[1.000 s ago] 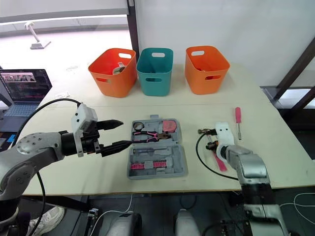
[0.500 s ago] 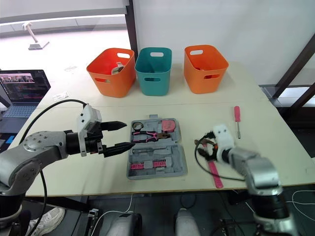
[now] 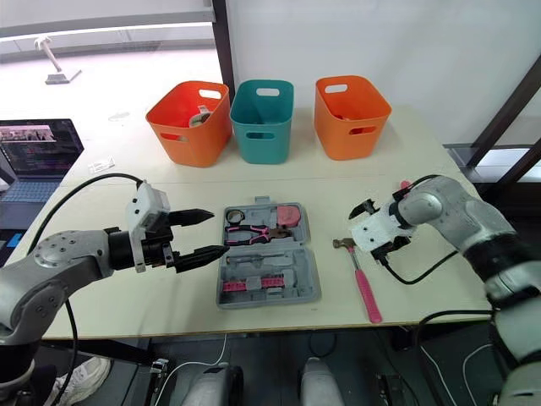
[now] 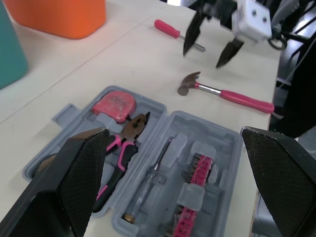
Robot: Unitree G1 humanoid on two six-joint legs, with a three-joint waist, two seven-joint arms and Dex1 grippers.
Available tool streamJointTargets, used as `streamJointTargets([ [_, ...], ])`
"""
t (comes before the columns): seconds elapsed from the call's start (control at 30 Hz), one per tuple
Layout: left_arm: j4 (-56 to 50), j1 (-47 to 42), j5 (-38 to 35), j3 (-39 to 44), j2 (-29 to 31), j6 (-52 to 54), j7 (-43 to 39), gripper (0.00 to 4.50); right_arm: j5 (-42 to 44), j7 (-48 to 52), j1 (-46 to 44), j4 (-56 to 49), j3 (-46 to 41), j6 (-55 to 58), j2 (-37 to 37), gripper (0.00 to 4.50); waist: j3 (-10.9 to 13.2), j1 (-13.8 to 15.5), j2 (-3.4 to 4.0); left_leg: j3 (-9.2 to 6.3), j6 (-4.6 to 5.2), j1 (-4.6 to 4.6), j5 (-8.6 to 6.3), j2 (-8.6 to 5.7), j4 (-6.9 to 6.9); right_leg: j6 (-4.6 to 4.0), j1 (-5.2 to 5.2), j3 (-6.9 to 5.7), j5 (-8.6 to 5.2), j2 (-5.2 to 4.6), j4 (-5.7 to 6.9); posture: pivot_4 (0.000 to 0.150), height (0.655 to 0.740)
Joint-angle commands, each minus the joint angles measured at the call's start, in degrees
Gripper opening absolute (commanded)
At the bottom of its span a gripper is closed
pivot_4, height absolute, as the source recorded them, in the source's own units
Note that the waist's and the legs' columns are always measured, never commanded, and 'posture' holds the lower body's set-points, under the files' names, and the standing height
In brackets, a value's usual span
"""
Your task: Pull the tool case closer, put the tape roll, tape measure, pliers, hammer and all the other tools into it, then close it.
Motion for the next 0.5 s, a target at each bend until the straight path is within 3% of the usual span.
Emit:
streamJointTargets([
  [0.03, -2.26, 0.65, 0.25, 1.15, -0.48, -1.25, 1.0, 4.5, -10.32, -6.36, -4.93, 6.12, 3.18, -16.23, 1.27, 4.44, 0.01, 0.0, 0.01, 0.01, -0.01, 0.0, 0.01, 0.0, 0.0, 0.0, 0.0, 0.0, 0.0, 0.0, 0.0, 0.15, 0.74],
  [0.17, -2.48, 0.67, 0.29, 1.08, -0.7, -1.21, 1.64, 4.5, -19.46, -13.53, -7.27, 10.49, 6.47, -22.54, 4.32, 4.44, 0.0, -0.02, 0.0, -0.03, -0.14, 0.0, 0.08, -0.01, 0.01, -0.02, 0.01, 0.01, 0.01, 0.0, 0.04, 0.15, 0.74],
  [0.37, -4.53, 2.32, -0.32, 2.5, -0.14, -0.34, 3.26, 4.5, -33.58, -28.01, -11.56, 16.25, 11.74, -20.97, 9.17, 4.44, -0.01, -0.19, -0.02, -0.07, -0.22, 0.08, 0.12, -0.01, -0.01, -0.04, 0.02, 0.02, 0.01, 0.02, 0.13, 0.15, 0.74],
  [0.5, -5.36, 3.04, -0.49, 2.63, -0.13, -0.17, 4.01, 4.5, -39.78, -33.78, -12.87, 17.12, 15.21, -21.01, 11.51, 3.2, -0.08, -0.31, -0.15, -0.09, -0.24, 0.19, 0.13, -0.01, -0.01, -0.05, 0.14, 0.02, 0.01, 0.03, 0.12, 0.15, 0.74],
])
